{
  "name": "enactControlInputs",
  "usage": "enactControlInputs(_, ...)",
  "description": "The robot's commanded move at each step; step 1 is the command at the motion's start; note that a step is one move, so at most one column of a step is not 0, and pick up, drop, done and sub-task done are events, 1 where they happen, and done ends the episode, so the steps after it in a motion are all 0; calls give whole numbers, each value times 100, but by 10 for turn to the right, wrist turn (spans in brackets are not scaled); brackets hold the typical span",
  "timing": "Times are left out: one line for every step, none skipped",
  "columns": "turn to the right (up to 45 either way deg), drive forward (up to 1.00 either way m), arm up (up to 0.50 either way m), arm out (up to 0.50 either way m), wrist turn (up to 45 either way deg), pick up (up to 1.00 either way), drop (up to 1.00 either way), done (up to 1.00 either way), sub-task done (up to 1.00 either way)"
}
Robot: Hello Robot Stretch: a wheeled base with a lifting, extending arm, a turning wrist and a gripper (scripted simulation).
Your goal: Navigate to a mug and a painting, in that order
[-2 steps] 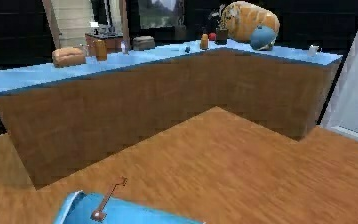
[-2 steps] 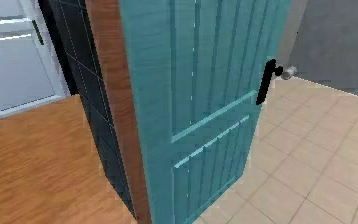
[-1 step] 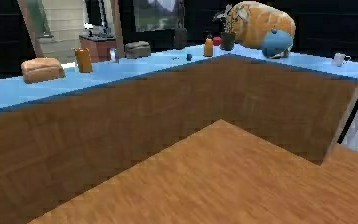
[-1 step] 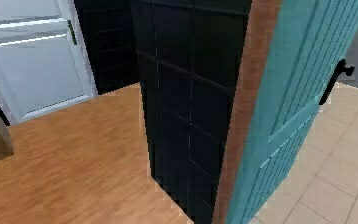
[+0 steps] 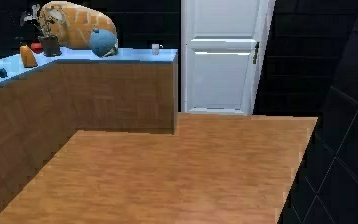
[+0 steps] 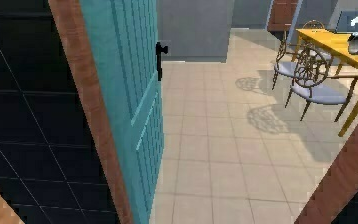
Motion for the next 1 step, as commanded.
enactControlInputs(90,0,0,0,0,0,0,0,0)
